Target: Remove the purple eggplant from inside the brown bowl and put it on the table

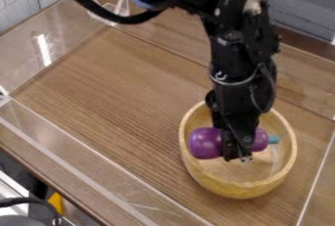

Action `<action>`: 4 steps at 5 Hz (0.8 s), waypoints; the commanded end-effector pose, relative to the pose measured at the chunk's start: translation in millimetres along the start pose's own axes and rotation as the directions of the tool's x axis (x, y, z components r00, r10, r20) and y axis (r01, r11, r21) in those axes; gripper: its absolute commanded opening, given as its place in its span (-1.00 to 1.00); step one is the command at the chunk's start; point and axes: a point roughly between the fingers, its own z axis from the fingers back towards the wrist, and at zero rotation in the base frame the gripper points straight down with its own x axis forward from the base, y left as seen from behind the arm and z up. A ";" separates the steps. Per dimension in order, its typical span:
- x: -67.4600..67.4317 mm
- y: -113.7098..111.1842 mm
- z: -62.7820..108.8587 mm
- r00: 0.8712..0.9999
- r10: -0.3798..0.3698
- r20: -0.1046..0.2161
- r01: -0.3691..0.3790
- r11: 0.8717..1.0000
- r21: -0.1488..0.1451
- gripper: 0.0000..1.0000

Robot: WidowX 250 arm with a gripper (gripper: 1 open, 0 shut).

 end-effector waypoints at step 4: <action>0.2 54.8 34.9 0.999 0.023 0.032 -0.024 0.999 0.036 -1.00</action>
